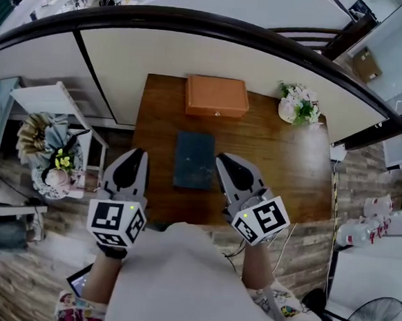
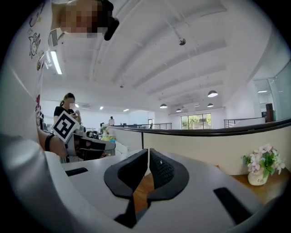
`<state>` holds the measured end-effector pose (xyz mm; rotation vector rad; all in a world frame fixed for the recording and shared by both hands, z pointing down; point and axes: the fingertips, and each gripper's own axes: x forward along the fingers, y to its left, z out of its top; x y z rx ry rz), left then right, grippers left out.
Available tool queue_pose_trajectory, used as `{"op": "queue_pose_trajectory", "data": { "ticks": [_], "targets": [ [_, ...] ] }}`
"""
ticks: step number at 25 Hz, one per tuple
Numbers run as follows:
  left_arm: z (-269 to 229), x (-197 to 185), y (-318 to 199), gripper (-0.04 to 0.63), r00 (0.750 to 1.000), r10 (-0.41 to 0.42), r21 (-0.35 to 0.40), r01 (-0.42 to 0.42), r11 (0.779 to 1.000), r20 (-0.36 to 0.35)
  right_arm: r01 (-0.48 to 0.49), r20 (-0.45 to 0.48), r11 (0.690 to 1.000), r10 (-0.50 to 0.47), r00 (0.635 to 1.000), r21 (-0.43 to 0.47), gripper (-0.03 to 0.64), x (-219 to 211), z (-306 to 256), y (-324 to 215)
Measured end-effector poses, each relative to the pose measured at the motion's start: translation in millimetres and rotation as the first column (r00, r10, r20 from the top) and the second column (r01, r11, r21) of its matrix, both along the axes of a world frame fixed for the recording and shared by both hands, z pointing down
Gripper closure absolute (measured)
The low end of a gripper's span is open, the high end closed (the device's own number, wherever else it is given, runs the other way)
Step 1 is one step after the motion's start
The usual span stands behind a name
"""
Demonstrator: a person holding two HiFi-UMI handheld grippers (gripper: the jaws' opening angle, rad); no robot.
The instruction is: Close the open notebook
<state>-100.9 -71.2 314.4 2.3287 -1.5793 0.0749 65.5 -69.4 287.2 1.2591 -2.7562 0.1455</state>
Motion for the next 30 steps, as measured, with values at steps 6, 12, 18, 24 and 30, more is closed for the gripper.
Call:
{"op": "queue_pose_trajectory", "data": {
  "ticks": [6,12,18,24,30],
  "targets": [
    [-0.2,17.3,8.0,0.584,0.998,0.056,0.015,-0.056,0.998,0.016,-0.090,0.033,0.996,0.090,0.995,0.008,0.617,22.2,-4.3,13.3],
    [6.5,29.3,17.6,0.594,0.995,0.101,0.005,-0.101,0.995,0.012,-0.173,0.022,0.984,0.172,0.985,0.032,0.618,45.5,-3.9,24.7],
    [11.4,30.9,20.3,0.595,0.993,0.118,-0.005,-0.118,0.993,0.026,-0.212,-0.001,0.977,0.212,0.977,0.038,0.618,58.2,-0.2,25.5],
    [12.5,33.1,20.0,0.595,0.992,0.118,-0.003,-0.118,0.993,0.039,-0.221,-0.010,0.975,0.221,0.975,0.026,0.618,64.4,5.8,24.1],
    [11.4,32.6,18.9,0.595,0.992,0.116,-0.002,-0.116,0.993,0.042,-0.231,-0.005,0.973,0.231,0.973,0.018,0.618,68.8,6.5,23.0]
  ]
}}
